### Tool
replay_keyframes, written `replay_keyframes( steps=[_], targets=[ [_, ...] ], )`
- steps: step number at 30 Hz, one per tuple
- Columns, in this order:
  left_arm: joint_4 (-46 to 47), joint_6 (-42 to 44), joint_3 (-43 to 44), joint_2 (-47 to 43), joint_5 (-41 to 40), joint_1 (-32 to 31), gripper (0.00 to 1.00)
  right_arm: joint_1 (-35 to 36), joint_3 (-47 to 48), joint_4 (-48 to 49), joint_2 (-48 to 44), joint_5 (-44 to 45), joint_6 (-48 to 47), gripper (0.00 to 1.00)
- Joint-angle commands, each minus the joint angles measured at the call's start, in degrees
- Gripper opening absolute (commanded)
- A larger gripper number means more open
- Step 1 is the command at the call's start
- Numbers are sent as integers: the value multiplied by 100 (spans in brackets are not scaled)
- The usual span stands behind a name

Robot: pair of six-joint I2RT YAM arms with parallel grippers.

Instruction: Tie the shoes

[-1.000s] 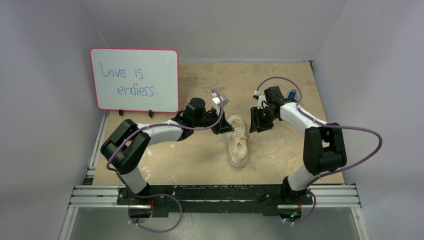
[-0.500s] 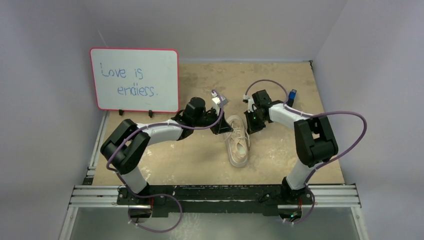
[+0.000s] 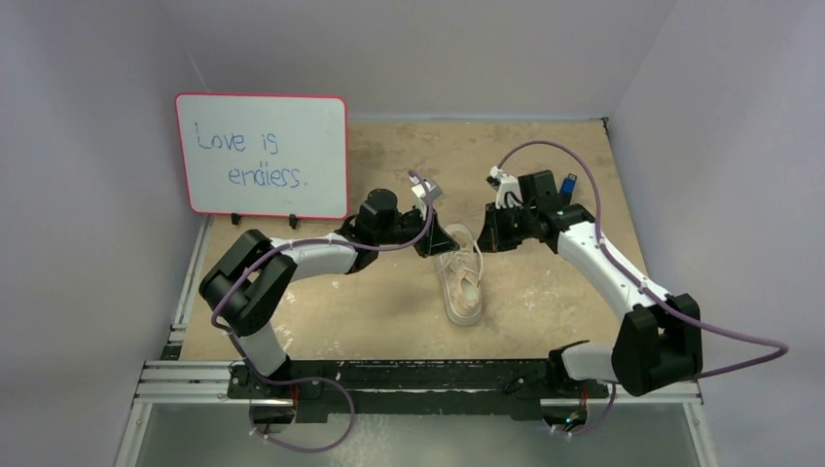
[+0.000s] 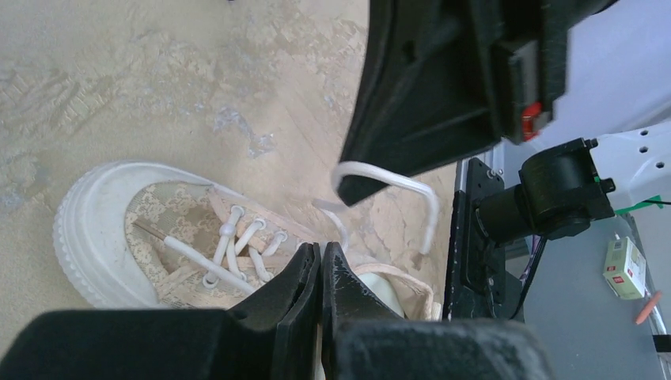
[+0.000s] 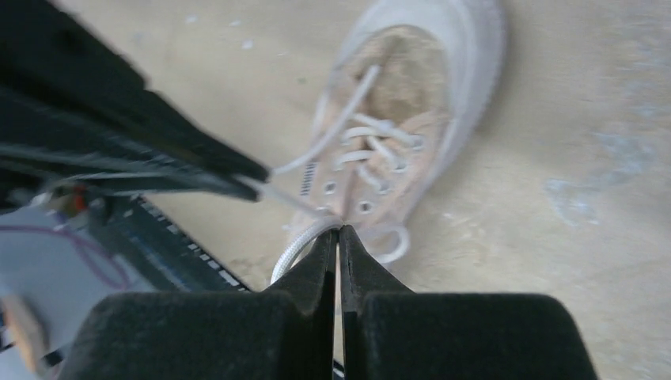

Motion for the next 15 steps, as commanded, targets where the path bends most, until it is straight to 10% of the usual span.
replay_keyframes(
  steps=[1, 15],
  targets=[
    [325, 39, 83, 104, 194, 51, 0, 1, -80, 465, -321, -1520, 528, 0],
    [844, -398, -80, 131, 280, 69, 0, 3, -272, 1943, -950, -2672, 1991, 0]
  ],
)
